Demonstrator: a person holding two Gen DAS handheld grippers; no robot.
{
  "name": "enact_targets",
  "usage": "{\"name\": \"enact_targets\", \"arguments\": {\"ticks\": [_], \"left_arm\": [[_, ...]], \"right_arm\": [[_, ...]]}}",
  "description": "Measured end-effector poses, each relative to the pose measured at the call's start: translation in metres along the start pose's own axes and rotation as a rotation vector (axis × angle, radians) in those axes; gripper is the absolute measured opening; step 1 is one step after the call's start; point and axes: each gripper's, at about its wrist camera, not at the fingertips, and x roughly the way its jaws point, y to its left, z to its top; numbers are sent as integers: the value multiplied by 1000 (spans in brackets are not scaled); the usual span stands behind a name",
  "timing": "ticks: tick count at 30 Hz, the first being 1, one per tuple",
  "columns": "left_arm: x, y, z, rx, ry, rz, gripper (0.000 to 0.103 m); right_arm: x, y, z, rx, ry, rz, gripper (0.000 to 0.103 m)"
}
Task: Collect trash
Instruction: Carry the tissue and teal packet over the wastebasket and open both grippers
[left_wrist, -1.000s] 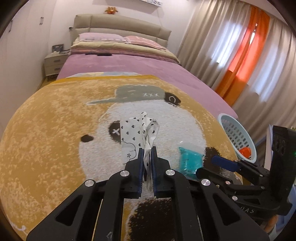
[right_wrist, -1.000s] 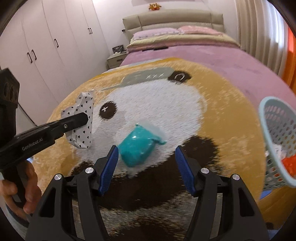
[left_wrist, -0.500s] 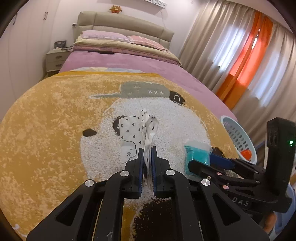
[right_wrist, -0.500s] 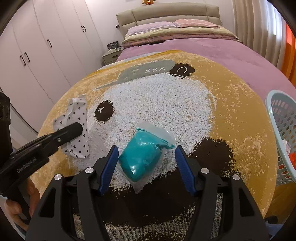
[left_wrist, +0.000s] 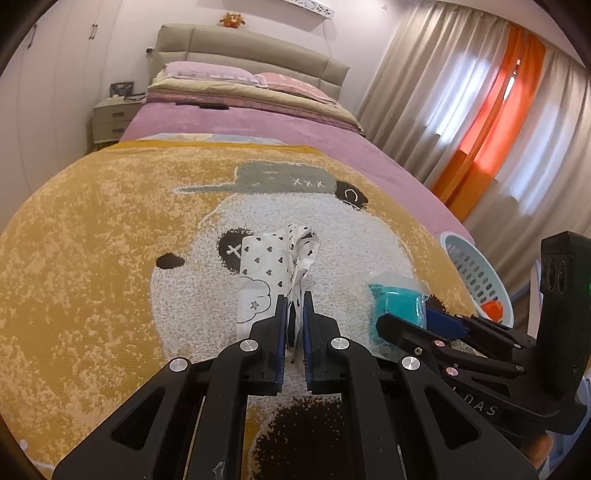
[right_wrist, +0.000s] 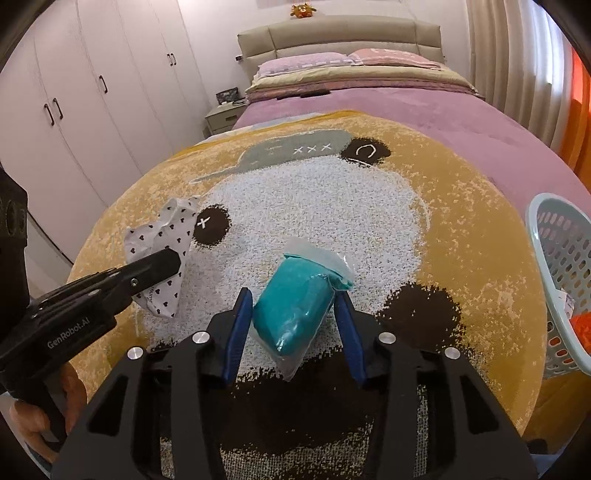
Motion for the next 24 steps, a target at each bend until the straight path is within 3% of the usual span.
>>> {"name": "enact_targets", "arguments": {"ticks": [13, 24], "left_arm": [[-14, -40, 6, 87, -62, -14, 6], [3, -107, 22, 165, -60, -30, 6]], "right_arm": [[-44, -23, 9, 21, -110, -66, 42], [-95, -99, 24, 116, -230, -237, 42]]}}
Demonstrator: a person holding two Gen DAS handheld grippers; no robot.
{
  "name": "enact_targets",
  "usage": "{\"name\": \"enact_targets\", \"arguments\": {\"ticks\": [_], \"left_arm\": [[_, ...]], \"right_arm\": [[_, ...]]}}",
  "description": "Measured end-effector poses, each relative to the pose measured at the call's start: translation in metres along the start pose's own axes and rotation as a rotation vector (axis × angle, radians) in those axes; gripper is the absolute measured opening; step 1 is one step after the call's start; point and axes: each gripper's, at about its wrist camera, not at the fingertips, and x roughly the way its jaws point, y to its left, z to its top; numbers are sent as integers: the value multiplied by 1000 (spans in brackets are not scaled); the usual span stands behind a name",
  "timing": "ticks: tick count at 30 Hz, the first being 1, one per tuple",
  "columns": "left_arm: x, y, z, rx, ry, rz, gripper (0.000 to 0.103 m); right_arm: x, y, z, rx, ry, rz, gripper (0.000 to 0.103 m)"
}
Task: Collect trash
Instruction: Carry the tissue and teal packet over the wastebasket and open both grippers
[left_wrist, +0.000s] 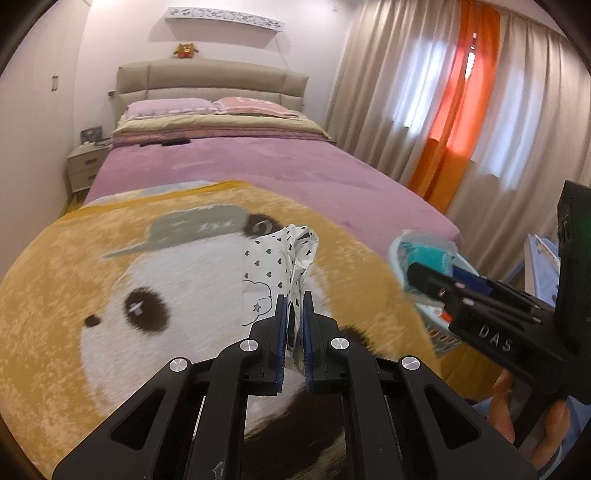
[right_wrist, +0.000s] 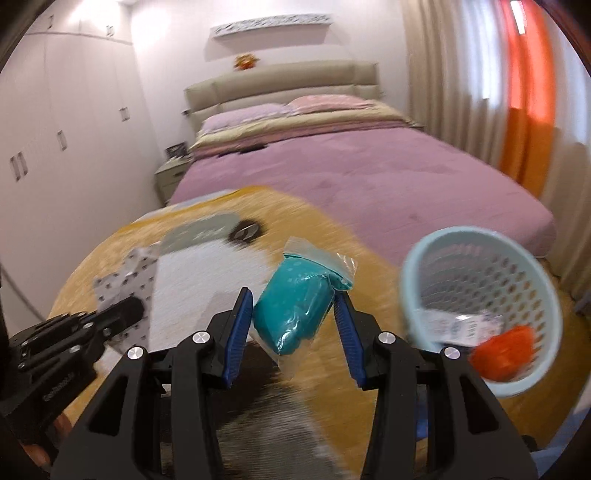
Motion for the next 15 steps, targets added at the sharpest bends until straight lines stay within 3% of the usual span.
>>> {"name": "enact_targets", "arguments": {"ticks": [9, 15], "left_arm": [[24, -72, 29, 128, -16, -40, 6], [51, -126, 50, 201, 0, -118, 6]], "right_arm": [[-21, -93, 25, 124, -71, -137, 42], [-26, -141, 36, 170, -98, -198, 42]]}}
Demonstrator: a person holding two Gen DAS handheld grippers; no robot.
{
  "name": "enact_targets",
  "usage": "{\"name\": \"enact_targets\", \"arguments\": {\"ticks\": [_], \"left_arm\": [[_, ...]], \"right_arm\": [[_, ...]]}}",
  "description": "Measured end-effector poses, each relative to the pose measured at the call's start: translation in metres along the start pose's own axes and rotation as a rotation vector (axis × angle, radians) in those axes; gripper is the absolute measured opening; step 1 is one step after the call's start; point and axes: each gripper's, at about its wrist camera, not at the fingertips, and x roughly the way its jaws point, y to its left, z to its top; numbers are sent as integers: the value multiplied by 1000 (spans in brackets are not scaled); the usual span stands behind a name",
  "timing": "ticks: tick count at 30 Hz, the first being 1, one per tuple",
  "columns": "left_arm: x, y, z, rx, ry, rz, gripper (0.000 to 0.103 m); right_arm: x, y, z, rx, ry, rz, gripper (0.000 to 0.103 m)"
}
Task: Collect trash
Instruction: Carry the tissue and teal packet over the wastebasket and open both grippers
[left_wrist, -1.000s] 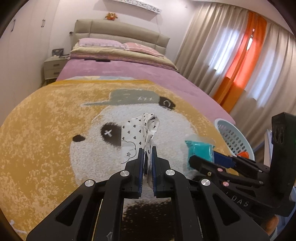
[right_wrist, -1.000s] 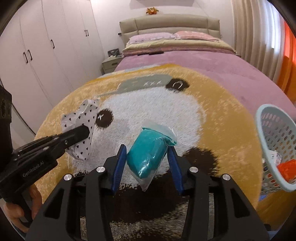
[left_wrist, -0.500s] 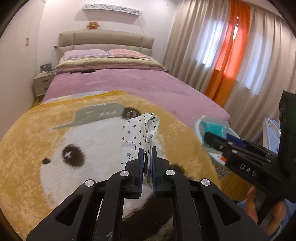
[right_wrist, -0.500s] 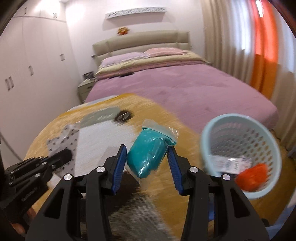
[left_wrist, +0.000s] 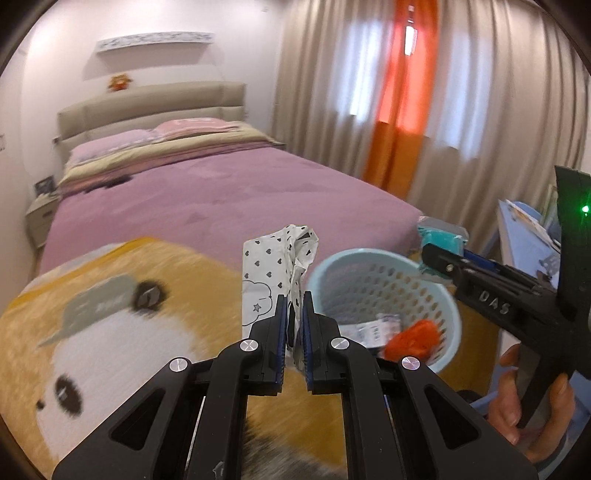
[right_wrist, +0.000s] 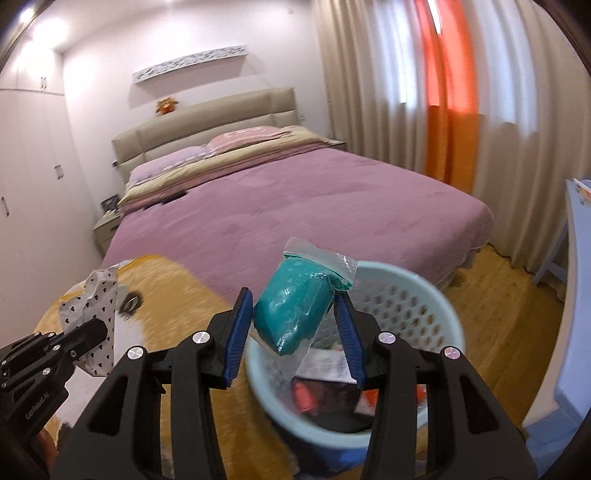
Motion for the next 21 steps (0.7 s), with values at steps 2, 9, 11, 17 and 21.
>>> {"name": "enact_targets", "arguments": {"ticks": [2, 9, 11, 17, 21], "left_arm": [[13, -15, 7, 16, 11, -42, 6], [82, -44, 21, 22, 110, -184, 6], [98, -47, 22, 8, 137, -214, 6], [115, -52, 21, 7, 127, -186, 70], [106, -48, 14, 21, 121, -189, 75]], "right_arm": [[7, -14, 3, 17, 8, -19, 42], [47, -60, 5, 112, 84, -70, 42], [54, -67, 4, 122, 100, -77, 44], [73, -80, 1, 148, 145, -90, 57], [74, -88, -5, 160, 146, -94, 62]]}}
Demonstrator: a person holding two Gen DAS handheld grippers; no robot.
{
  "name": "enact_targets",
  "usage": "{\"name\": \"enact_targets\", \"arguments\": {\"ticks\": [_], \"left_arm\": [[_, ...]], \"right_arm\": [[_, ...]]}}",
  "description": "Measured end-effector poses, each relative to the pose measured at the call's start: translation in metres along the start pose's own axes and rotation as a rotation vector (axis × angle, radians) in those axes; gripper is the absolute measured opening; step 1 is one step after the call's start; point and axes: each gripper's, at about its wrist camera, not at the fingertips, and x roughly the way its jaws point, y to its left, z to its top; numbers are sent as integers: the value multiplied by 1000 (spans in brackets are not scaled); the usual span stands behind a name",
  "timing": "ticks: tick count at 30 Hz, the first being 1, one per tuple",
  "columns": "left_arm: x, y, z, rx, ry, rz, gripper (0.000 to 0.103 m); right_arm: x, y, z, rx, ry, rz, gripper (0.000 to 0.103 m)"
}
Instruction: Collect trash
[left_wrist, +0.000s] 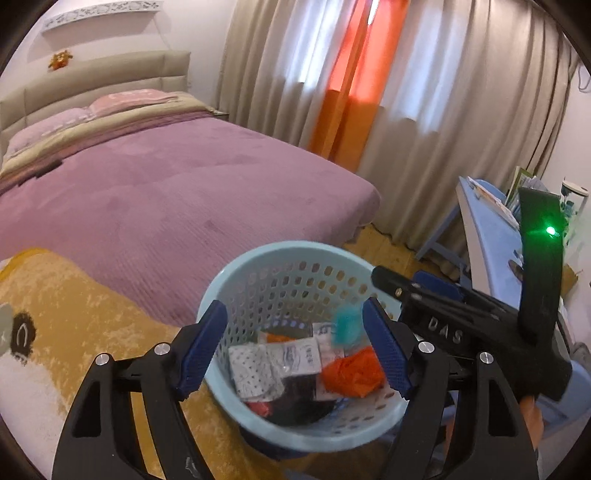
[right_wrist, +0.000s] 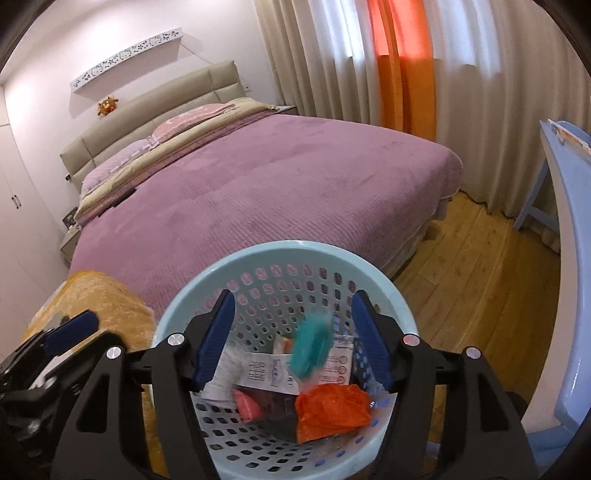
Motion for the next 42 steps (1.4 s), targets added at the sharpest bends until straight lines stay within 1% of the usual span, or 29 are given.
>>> {"name": "enact_targets", "arguments": {"ticks": [1, 2, 3, 6, 8, 10, 11, 14, 18, 20, 23, 24, 26, 29, 32, 35, 40, 42], "left_arm": [[-3, 2, -3, 1, -5, 9, 76], [-10, 4, -8, 8, -14, 20, 80], [-18, 6, -13, 15, -24, 35, 82], [-38, 10, -23, 25, -50, 58, 86], [-58, 16, -36, 7, -72, 78, 87], [-76, 21, -47, -13, -102, 110, 91], [-86, 25, -55, -24, -118, 139, 93], [-112, 35, -71, -50, -145, 204, 94], [-136, 51, -87, -76, -141, 256, 95], [-148, 59, -97, -87, -157, 304, 95], [-165, 68, -111, -82, -218, 405, 95], [-168, 70, -113, -82, -242, 437, 95], [-175, 69, -121, -68, -316, 523, 95], [-182, 65, -125, -60, -380, 570, 96], [-188, 66, -128, -66, -407, 569, 96], [-191, 67, -133, -68, -427, 576, 96], [-188, 72, -134, -85, -407, 559, 96], [-186, 74, -135, -90, -396, 557, 96]], "right_arm": [[-3, 2, -1, 6, -1, 7, 62], [-8, 3, -4, 10, -6, 14, 62], [-13, 4, -6, 9, -10, 13, 62], [-36, 9, -15, -8, -39, 29, 62], [-49, 16, -20, -20, -59, 49, 63], [-64, 27, -28, -38, -79, 96, 64], [-69, 34, -32, -50, -81, 104, 64], [-84, 51, -45, -87, -95, 124, 64], [-103, 78, -61, -142, -119, 150, 64], [-112, 90, -72, -168, -139, 160, 64], [-122, 104, -85, -207, -180, 159, 64], [-127, 110, -92, -227, -213, 145, 64], [-134, 118, -101, -251, -266, 135, 64], [-145, 125, -115, -269, -342, 129, 64], [-148, 124, -122, -273, -375, 119, 64], [-146, 122, -130, -264, -390, 116, 64], [-143, 128, -139, -271, -419, 97, 64], [-139, 128, -139, -269, -414, 84, 64]]}}
